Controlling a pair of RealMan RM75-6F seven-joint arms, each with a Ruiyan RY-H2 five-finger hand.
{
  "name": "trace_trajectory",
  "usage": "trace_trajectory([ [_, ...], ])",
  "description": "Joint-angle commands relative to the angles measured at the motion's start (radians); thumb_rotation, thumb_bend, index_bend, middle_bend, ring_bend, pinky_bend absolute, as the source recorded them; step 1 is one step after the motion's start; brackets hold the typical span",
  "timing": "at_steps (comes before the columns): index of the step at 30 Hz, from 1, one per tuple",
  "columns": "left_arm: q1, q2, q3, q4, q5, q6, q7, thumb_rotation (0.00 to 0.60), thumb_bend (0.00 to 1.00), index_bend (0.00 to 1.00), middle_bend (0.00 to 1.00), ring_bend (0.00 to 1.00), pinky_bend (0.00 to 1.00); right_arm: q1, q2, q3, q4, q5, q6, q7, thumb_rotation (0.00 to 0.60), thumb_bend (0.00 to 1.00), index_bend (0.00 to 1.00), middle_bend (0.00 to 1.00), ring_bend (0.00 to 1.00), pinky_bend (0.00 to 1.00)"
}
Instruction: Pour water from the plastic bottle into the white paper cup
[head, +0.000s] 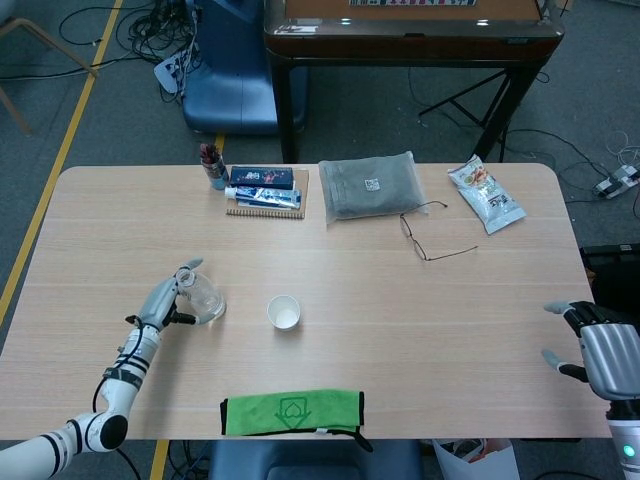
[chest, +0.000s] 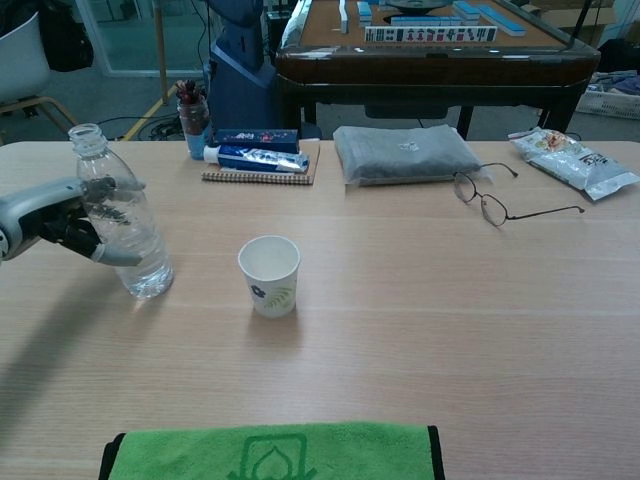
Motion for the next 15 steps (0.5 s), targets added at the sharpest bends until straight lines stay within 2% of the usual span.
trace_trajectory([
  [1,-0.005,-0.006,-0.002,0.007,-0.005,-0.010,-0.005,0.600,0.08,0.07,0.09,0.19,0.39,0.000,0.001,0.001,0.000,0.001,0.000,0.001,0.600,0.08,0.35,0.38,0.32,0.52],
  [7,-0.015,-0.015,-0.013,0.014,-0.010,-0.044,-0.066,0.600,0.08,0.11,0.09,0.19,0.39,0.000,0.002,0.001,0.001,0.003,-0.003,0.005,0.600,0.07,0.35,0.38,0.32,0.52],
  [12,-0.018,-0.021,-0.019,0.025,-0.011,-0.059,-0.103,0.600,0.08,0.19,0.09,0.19,0.39,-0.001,0.004,0.003,0.000,0.003,0.001,0.008,0.600,0.08,0.35,0.38,0.32,0.52],
  [15,-0.019,-0.026,-0.022,0.033,-0.012,-0.059,-0.116,0.600,0.08,0.23,0.14,0.19,0.39,-0.002,0.005,0.003,0.000,0.002,0.003,0.011,0.600,0.07,0.35,0.38,0.32,0.52],
])
